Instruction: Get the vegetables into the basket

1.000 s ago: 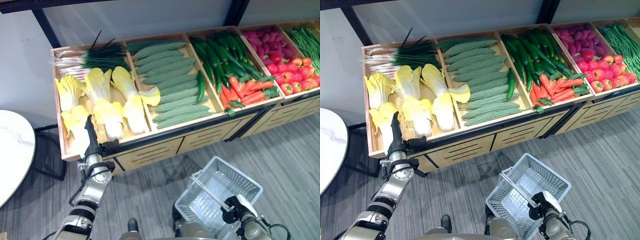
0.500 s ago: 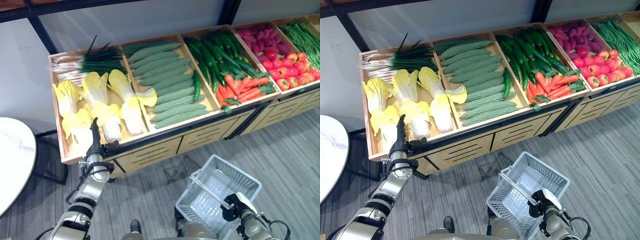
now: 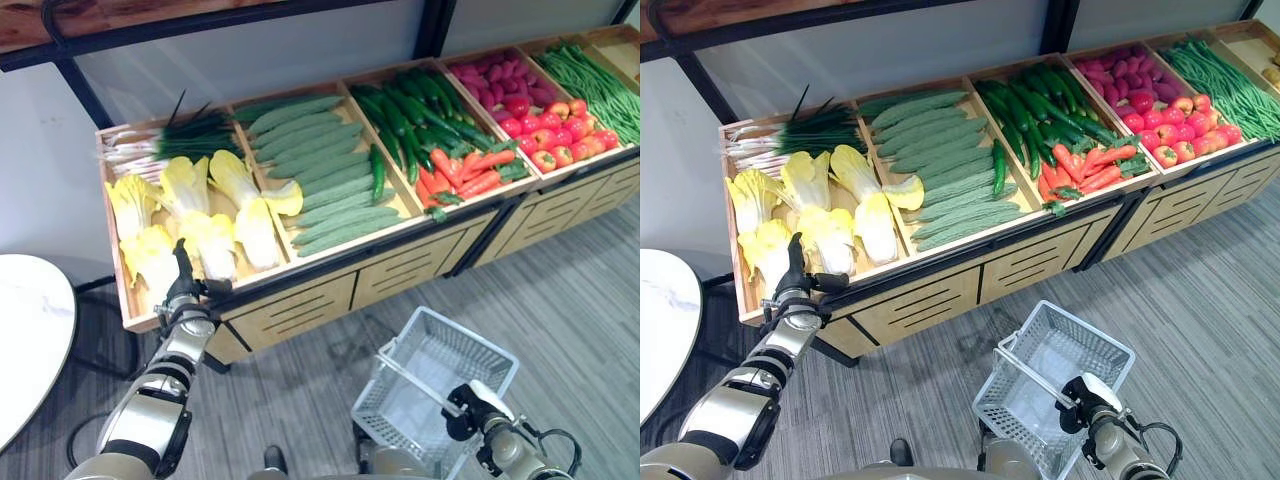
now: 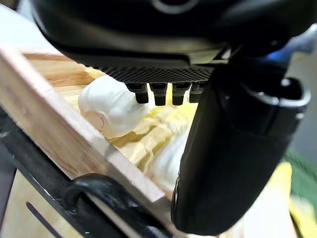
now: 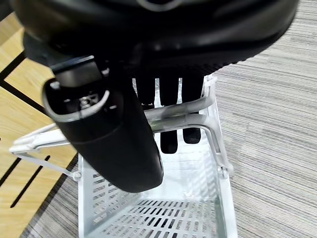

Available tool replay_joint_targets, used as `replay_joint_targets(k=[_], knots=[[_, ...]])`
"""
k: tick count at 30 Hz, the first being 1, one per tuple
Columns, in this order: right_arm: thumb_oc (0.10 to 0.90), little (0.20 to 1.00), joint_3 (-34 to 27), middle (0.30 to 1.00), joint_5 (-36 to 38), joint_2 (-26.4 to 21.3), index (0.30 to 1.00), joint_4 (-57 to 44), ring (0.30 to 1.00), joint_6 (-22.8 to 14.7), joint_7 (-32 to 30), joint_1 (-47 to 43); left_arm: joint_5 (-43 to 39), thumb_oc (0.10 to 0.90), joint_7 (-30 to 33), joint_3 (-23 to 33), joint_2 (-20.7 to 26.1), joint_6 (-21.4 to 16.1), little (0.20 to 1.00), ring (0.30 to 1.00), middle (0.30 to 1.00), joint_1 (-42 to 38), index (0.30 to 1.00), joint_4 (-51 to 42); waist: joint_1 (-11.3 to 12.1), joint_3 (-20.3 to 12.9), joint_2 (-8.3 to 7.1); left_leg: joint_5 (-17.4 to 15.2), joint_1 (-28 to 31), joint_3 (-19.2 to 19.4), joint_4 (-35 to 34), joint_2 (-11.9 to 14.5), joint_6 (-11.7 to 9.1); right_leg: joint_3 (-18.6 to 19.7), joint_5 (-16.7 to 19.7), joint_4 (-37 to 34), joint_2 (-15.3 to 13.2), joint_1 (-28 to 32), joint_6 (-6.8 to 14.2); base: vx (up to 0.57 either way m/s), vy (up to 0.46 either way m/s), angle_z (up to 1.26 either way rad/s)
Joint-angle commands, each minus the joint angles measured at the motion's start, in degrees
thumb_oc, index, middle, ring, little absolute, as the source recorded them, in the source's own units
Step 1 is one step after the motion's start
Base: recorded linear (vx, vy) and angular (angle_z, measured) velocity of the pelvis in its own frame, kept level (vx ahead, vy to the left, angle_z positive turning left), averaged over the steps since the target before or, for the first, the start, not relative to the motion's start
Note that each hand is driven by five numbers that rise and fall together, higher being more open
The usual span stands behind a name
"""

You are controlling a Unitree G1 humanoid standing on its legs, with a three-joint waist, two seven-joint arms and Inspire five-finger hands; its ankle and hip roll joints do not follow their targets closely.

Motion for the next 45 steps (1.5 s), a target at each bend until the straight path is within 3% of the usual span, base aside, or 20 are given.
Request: replay_joint_targets(k=[1,4,5,6,15,25,28,30,33,37,42,45], knots=[[0.400,0.300,1.0,0.300,0.2,-2.9,0.300,-3.0,0.300,-2.4,-0.3,-5.5,10.5,0.678,-5.9,-4.9,0.0,7.5,0.690,0.690,0.690,-4.0,0.690,8.1,-2.3,3.2,-0.95,0.7,4.0,-1.0,0.4,2.3,-3.0,2.5,-1.9,1.8,-4.1,6.0,4.1,-0.03,0.004,0.13],[0.400,0.300,0.7,0.300,0.5,-3.1,0.300,-3.1,0.300,-2.5,0.1,-5.5,14.3,0.490,-7.4,-6.7,0.6,8.6,0.426,0.426,0.426,-5.3,0.426,8.2,-2.3,3.8,-0.89,0.8,3.7,-1.2,0.4,2.3,-2.9,2.4,-1.9,1.9,-4.1,5.7,4.2,-0.02,-0.005,0.13],[0.400,0.300,0.7,0.300,0.5,-3.1,0.300,-3.2,0.300,-2.5,0.1,-5.5,14.3,0.475,-7.4,-6.7,0.6,8.6,0.404,0.404,0.404,-5.3,0.404,8.2,-2.2,3.8,-0.90,0.8,3.7,-1.2,0.4,2.3,-2.9,2.4,-1.9,1.9,-4.1,5.7,4.2,-0.01,-0.004,-0.27],[0.400,0.300,0.6,0.300,0.5,-3.3,0.300,-3.6,0.300,-2.7,0.2,-5.5,15.9,0.400,-7.7,-7.2,1.0,9.0,0.300,0.300,0.300,-5.5,0.300,9.1,-2.3,4.0,-0.89,0.8,3.6,-1.2,0.4,2.3,-2.9,2.4,-1.9,1.9,-4.1,5.5,4.2,-0.01,0.003,-0.25],[0.400,0.300,1.5,0.300,0.5,-4.5,0.300,-4.0,0.300,-3.3,1.5,-6.0,17.5,0.400,-8.8,-5.8,1.7,9.7,0.300,0.300,0.300,-2.3,0.300,18.3,-2.7,3.9,-0.76,0.6,3.8,0.0,0.4,2.3,-2.9,3.9,-1.6,1.9,-4.0,4.7,4.1,0.00,0.011,-0.12],[0.400,0.300,0.8,0.300,0.0,-4.0,0.300,-2.0,0.300,-3.2,1.7,-3.9,6.8,0.400,-3.0,1.5,2.4,6.6,0.300,0.300,0.300,-0.4,0.300,17.2,-2.5,2.9,-0.64,0.3,4.9,0.1,0.4,2.2,-3.0,3.5,-1.9,1.5,-3.9,6.2,4.0,0.01,0.000,-0.04],[0.400,0.300,0.2,0.300,0.3,-3.4,0.300,-2.1,0.300,-3.4,1.3,-2.6,1.0,0.400,0.8,4.3,2.3,4.4,0.300,0.300,0.300,-0.1,0.300,12.0,-2.2,2.9,-0.89,0.3,5.0,-0.3,0.4,2.1,-3.0,3.1,-2.1,1.3,-4.0,6.6,4.1,0.00,-0.022,0.07],[0.400,0.300,-1.0,0.300,0.8,-2.6,0.300,-2.6,0.300,-3.9,0.5,-0.9,-1.8,0.400,5.8,6.3,2.0,1.5,0.300,0.300,0.300,2.0,0.300,1.4,-1.8,2.8,-1.41,0.2,5.0,-1.0,0.4,2.0,-3.0,2.4,-2.4,1.2,-4.2,7.3,4.1,0.00,-0.025,0.10],[0.400,0.300,-1.5,0.300,0.9,-2.2,0.300,-3.5,0.300,-4.1,0.3,0.0,-1.8,0.400,8.1,7.4,1.8,0.3,0.300,0.300,0.300,4.2,0.300,-4.1,-1.8,2.6,-1.67,0.1,5.1,-1.3,0.4,1.9,-2.9,2.2,-2.5,1.1,-4.3,7.7,4.1,0.01,-0.013,0.17],[0.400,0.300,-2.1,0.300,0.6,-1.4,0.300,-4.2,0.300,-4.8,-0.5,0.8,-0.5,0.400,16.2,12.2,2.6,-2.4,0.300,0.300,0.300,7.4,0.300,-19.0,-1.5,1.7,-2.24,-0.4,5.6,-1.7,0.4,1.8,-2.9,1.9,-2.8,0.9,-4.7,8.5,4.2,0.02,-0.001,0.04],[0.400,0.300,-2.5,0.300,0.3,-1.3,0.300,-4.7,0.300,-5.1,-0.9,1.4,2.0,0.400,21.0,16.7,3.4,-3.7,0.300,0.300,0.300,8.9,0.300,-29.7,-1.4,0.7,-2.50,-0.8,6.0,-1.7,0.4,1.7,-2.8,1.8,-2.9,0.8,-5.0,8.9,4.4,0.01,0.003,0.02],[0.400,0.300,-2.7,0.300,0.2,-1.2,0.300,-5.1,0.300,-5.5,-1.0,2.2,5.2,0.400,24.8,19.7,4.0,-5.4,0.300,0.300,0.300,8.6,0.300,-41.1,-1.3,-0.3,-2.78,-1.1,6.2,-1.8,0.4,1.6,-2.8,1.7,-3.0,0.8,-5.2,9.4,4.5,0.00,0.000,0.00]])
